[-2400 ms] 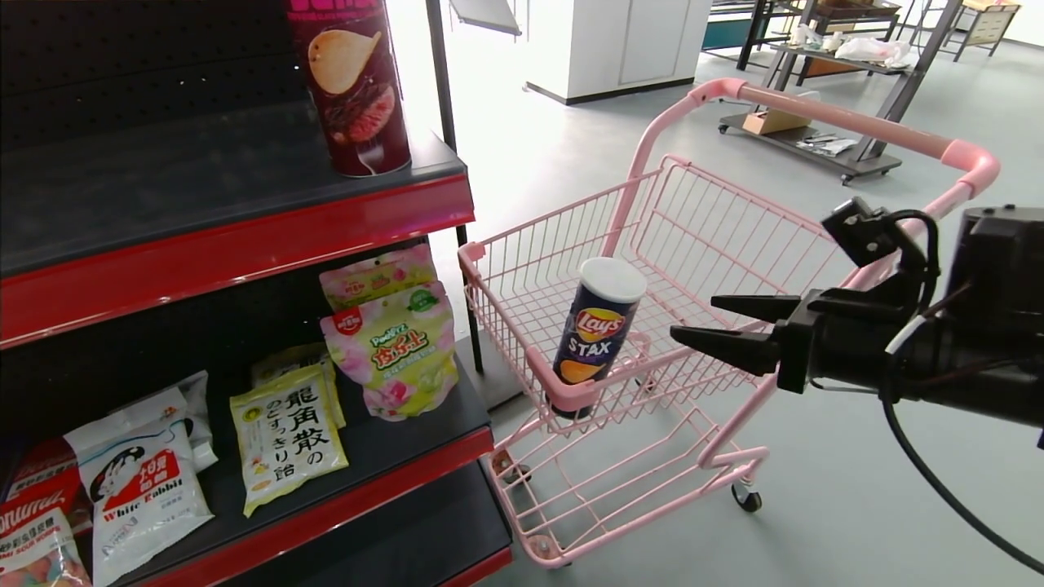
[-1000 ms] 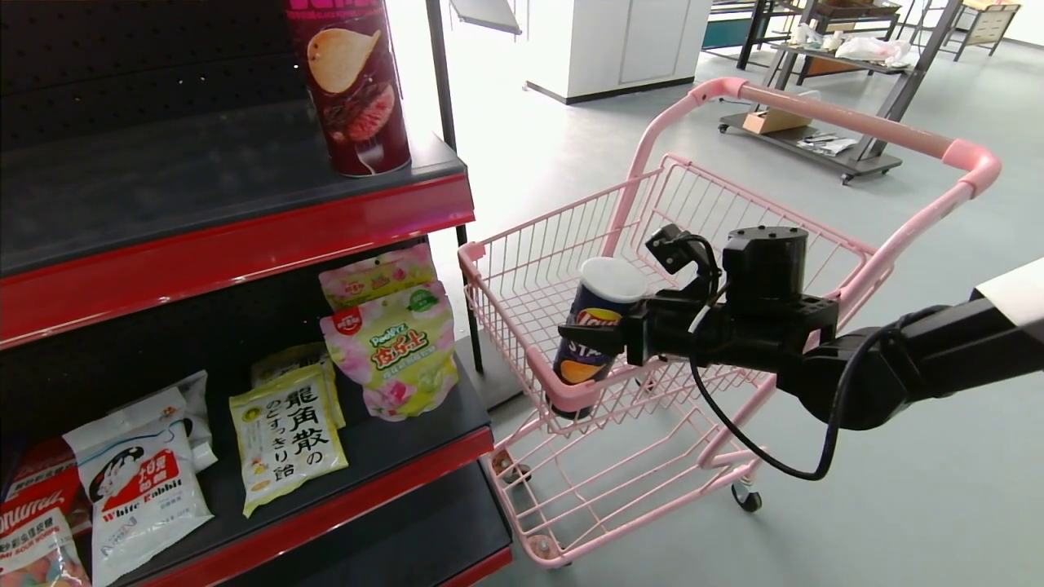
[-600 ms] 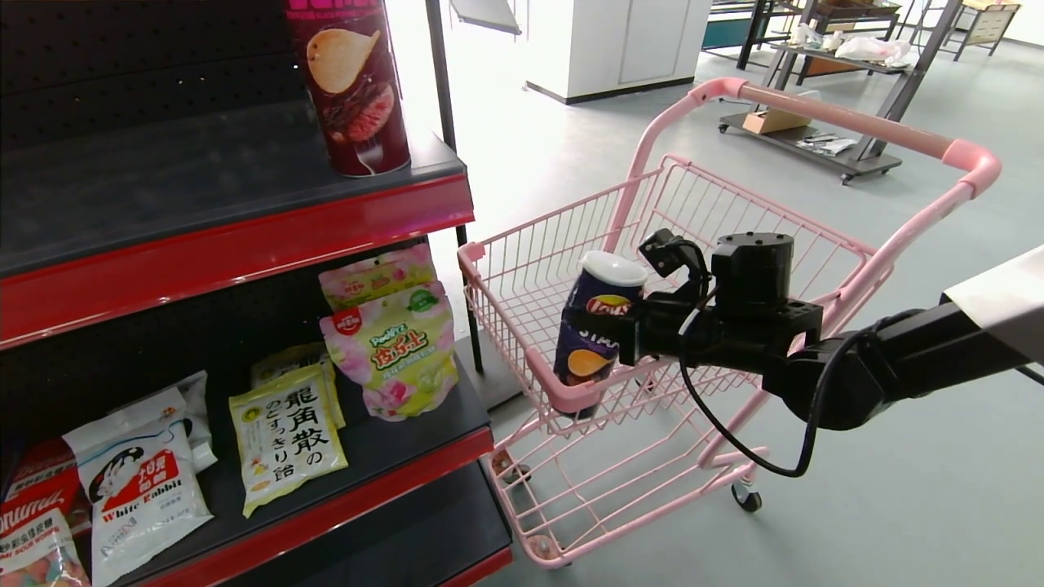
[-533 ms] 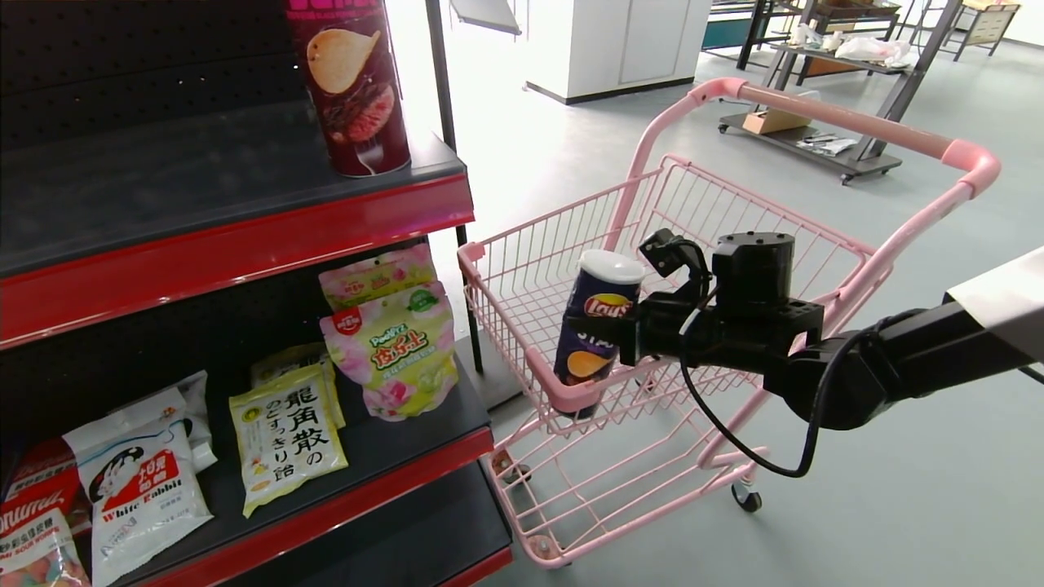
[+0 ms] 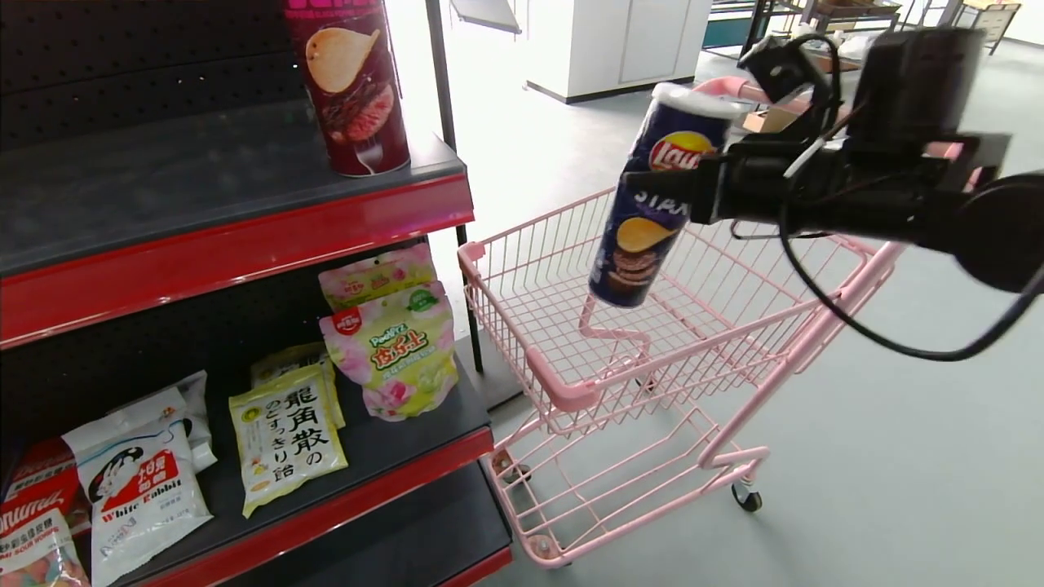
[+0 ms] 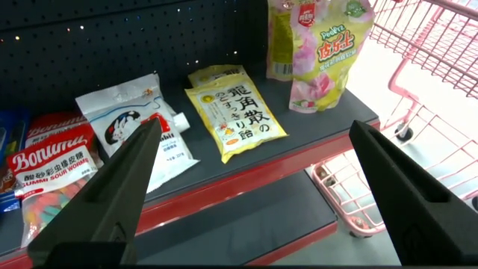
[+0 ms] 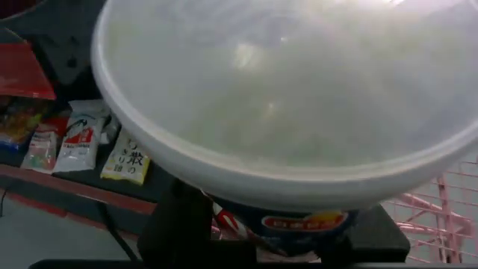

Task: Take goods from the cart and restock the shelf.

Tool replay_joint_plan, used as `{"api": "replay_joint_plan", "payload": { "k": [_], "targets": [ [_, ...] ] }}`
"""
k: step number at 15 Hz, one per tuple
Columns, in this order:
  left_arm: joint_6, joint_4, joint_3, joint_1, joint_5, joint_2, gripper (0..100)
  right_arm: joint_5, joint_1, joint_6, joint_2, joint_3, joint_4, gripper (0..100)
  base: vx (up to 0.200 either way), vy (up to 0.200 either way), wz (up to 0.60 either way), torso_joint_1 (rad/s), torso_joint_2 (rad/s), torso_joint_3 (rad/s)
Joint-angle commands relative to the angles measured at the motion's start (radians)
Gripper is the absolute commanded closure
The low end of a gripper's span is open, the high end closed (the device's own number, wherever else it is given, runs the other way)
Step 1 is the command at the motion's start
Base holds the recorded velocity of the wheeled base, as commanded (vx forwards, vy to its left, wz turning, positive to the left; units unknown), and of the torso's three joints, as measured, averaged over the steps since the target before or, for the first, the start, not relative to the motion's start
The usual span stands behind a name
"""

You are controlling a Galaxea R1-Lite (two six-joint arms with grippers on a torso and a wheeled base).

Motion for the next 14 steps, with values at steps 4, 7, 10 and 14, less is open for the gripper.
{"api": "replay_joint_plan", "payload": {
  "k": [4,7,10,14],
  "targets": [
    [-0.001,0.000,0.000,0.000,0.001,0.001,0,-0.144,0.055,-0.075,-0.695,0.327,0.466,100,0.000,0.000,0.00,0.000,0.00,0.000],
    [-0.001,0.000,0.000,0.000,0.001,0.001,0,-0.244,0.055,-0.129,-0.820,0.498,0.461,100,0.000,0.000,0.00,0.000,0.00,0.000],
    [-0.001,0.000,0.000,0.000,0.001,0.001,0,-0.262,0.044,-0.138,-0.814,0.531,0.458,100,0.000,0.000,0.00,0.000,0.00,0.000],
    [-0.001,0.000,0.000,0.000,0.001,0.001,0,-0.262,0.043,-0.138,-0.822,0.532,0.461,100,0.000,0.000,0.00,0.000,0.00,0.000]
  ]
}}
